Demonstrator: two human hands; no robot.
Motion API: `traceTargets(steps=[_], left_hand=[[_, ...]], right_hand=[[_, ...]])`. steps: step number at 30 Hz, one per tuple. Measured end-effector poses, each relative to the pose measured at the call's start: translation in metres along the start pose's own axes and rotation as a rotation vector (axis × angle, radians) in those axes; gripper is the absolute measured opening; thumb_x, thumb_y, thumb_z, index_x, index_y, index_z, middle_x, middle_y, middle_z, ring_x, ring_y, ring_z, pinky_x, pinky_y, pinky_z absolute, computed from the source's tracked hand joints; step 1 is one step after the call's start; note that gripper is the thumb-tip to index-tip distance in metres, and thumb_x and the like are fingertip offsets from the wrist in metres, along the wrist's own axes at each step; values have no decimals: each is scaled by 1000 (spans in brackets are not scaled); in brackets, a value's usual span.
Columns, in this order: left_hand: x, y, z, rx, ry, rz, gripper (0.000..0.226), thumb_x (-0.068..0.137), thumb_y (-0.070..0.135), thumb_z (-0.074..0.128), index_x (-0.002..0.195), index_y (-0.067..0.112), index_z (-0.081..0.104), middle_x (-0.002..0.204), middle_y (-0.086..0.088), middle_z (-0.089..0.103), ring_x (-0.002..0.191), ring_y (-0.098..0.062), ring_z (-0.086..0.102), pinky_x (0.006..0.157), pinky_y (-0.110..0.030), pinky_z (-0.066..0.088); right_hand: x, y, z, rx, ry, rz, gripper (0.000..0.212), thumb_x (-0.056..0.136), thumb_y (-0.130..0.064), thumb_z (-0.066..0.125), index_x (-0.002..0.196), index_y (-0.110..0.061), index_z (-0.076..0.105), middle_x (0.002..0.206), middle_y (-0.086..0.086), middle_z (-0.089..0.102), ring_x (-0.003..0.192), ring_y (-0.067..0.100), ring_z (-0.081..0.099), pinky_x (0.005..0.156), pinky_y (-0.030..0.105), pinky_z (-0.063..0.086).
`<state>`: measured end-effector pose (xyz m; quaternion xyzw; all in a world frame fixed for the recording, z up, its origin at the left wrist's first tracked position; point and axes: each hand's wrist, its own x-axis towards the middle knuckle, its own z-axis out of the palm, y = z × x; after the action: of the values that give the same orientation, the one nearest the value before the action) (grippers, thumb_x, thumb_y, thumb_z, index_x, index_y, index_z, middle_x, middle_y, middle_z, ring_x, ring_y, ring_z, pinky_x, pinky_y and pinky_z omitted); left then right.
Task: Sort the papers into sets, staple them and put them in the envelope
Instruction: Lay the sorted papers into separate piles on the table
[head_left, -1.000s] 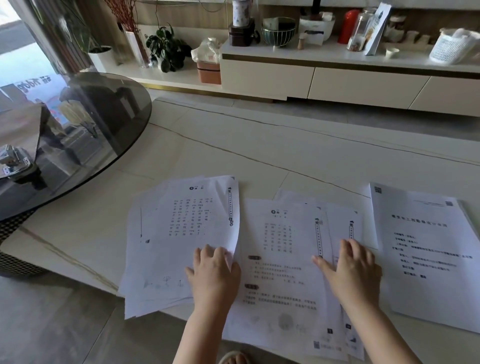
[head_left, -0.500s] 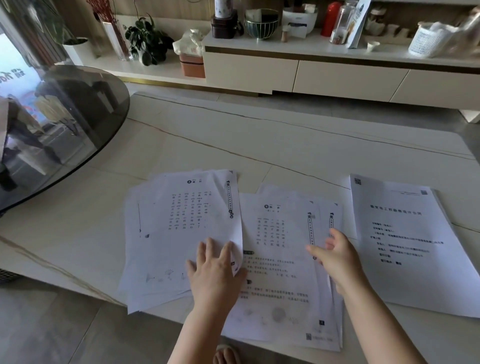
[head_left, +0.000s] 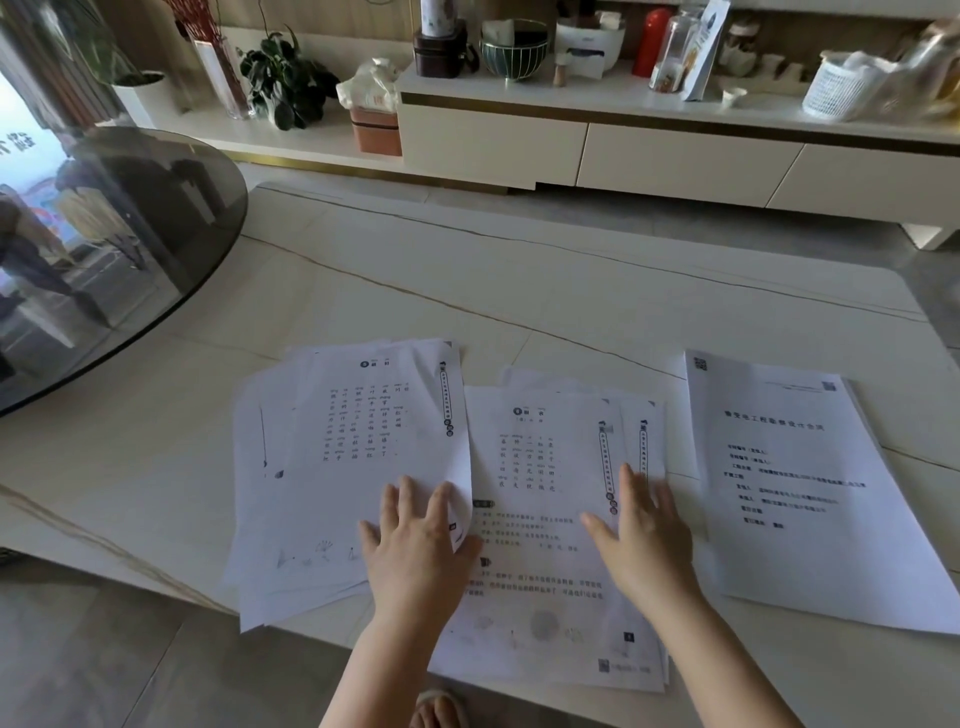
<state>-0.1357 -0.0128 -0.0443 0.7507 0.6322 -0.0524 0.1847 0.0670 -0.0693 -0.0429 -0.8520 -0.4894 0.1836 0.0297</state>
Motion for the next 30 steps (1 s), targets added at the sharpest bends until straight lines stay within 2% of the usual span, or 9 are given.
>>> traceTargets(steps=[6, 9, 12, 14, 16, 19, 22, 25, 30], left_hand=[[-3, -1, -2, -2, 14, 6, 62, 90, 59, 42, 144, 38, 20, 157, -2, 9, 146, -27, 3, 114, -44, 15], [-4, -1, -5, -2, 23, 7, 60, 91, 60, 41, 143, 38, 21, 156, -2, 9, 146, -26, 3, 112, -42, 15], [-5, -1, -7, -9, 20, 10, 61, 90, 60, 42, 144, 39, 22, 156, -1, 10, 146, -25, 4, 113, -42, 15], [-4, -2, -9, -11, 19, 11, 58, 90, 59, 43, 142, 40, 26, 154, 1, 15, 145, -24, 8, 112, -42, 18], [-2, -5, -11, -39, 29, 2, 48, 90, 56, 44, 134, 41, 36, 146, 5, 27, 141, -21, 18, 108, -40, 26], [1, -10, -16, -174, 98, -12, 17, 89, 40, 48, 101, 34, 58, 110, 13, 46, 116, -13, 38, 87, -33, 32], [4, -15, -25, -396, 166, -144, 24, 87, 19, 46, 63, 18, 45, 69, 6, 44, 76, -16, 41, 64, -30, 25], [8, -21, -38, -623, 220, -286, 32, 92, 25, 50, 61, 15, 49, 56, 0, 43, 57, -19, 35, 54, -29, 25], [3, -33, -60, -838, 452, -315, 23, 98, 29, 50, 92, 21, 70, 78, 7, 64, 78, -16, 57, 56, -24, 37]], right_hand=[[-6, -11, -6, 207, -101, -77, 70, 99, -42, 41, 153, -21, 2, 161, 4, 8, 148, 21, -1, 117, 33, 9], [-9, -17, -16, 675, -107, -92, 76, 92, -30, 61, 152, -28, 14, 156, -5, 25, 141, 15, 29, 111, 30, 26], [-6, -16, -21, 1059, -93, 114, 89, 80, -15, 75, 150, -30, 20, 145, -2, 38, 121, 16, 48, 105, 38, 39], [-3, -9, -25, 1184, -161, 221, 83, 77, -6, 75, 146, -19, 31, 134, -1, 47, 114, 19, 55, 101, 42, 43], [-1, -2, -28, 1144, -185, 215, 55, 79, 1, 71, 128, -10, 50, 115, 7, 65, 97, 26, 65, 91, 45, 51], [2, 4, -34, 888, -10, 112, 28, 87, 1, 63, 109, -16, 58, 95, 1, 68, 88, 26, 67, 84, 45, 54], [9, 4, -44, 809, 129, 68, 19, 90, -4, 59, 94, -22, 61, 89, 1, 70, 81, 28, 67, 80, 47, 54], [19, 4, -62, 921, 186, 77, 25, 91, -3, 57, 84, -26, 60, 87, 4, 68, 76, 27, 64, 76, 41, 52], [34, -8, -88, 1055, 233, 32, 18, 91, 0, 56, 102, -14, 59, 86, 1, 65, 74, 22, 60, 78, 34, 48]])
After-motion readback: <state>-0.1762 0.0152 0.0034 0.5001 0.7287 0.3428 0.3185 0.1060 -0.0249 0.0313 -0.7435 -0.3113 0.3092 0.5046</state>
